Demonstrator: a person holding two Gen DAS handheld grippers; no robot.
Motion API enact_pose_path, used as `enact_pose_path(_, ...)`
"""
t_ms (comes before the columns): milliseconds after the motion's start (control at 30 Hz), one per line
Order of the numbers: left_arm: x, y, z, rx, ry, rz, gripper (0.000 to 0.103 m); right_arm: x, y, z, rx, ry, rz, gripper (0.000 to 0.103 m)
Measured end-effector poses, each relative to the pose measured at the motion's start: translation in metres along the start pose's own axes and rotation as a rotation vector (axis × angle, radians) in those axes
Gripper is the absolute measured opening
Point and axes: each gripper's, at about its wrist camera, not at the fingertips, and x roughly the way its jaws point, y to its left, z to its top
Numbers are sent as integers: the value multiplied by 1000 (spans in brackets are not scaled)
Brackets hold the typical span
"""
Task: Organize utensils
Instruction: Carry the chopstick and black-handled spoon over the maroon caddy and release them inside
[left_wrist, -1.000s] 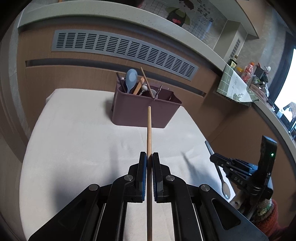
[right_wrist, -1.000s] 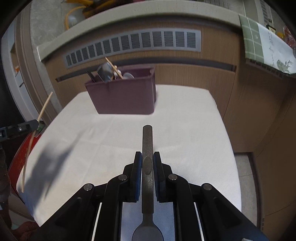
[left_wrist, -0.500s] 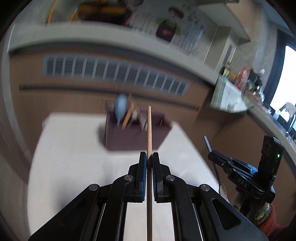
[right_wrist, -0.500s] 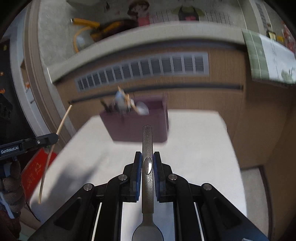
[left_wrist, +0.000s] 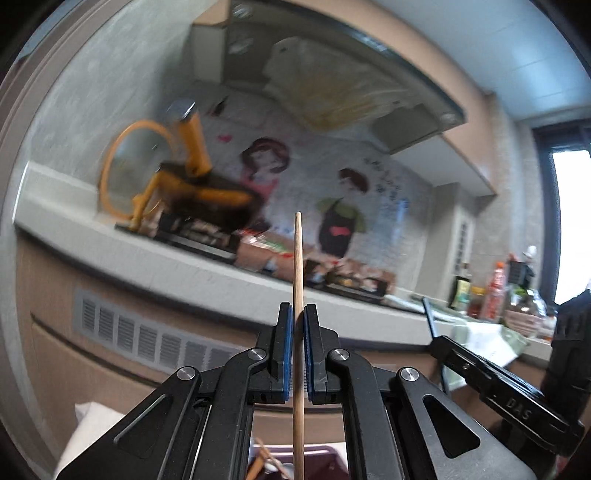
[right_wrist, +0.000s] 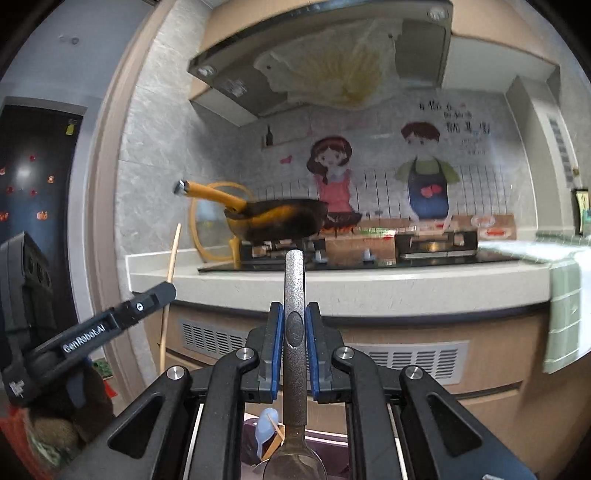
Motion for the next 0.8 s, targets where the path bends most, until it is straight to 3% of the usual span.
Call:
enact_pose_path(167,30,29,-32,-45,49,6,6,46,-14,-28,33,53,-21,11)
enact_pose_path(433,66,45,-68,-118,79,28,6,91,-27,-66,65,90,-38,11)
enact_pose_path(667,76,40,-95,-73,28,99,6,111,-39,-91,87,84,-60,11)
enact_pose_path(800,76,32,-119,-5,45,111,8,114,-41,-107,90,60,-88,11)
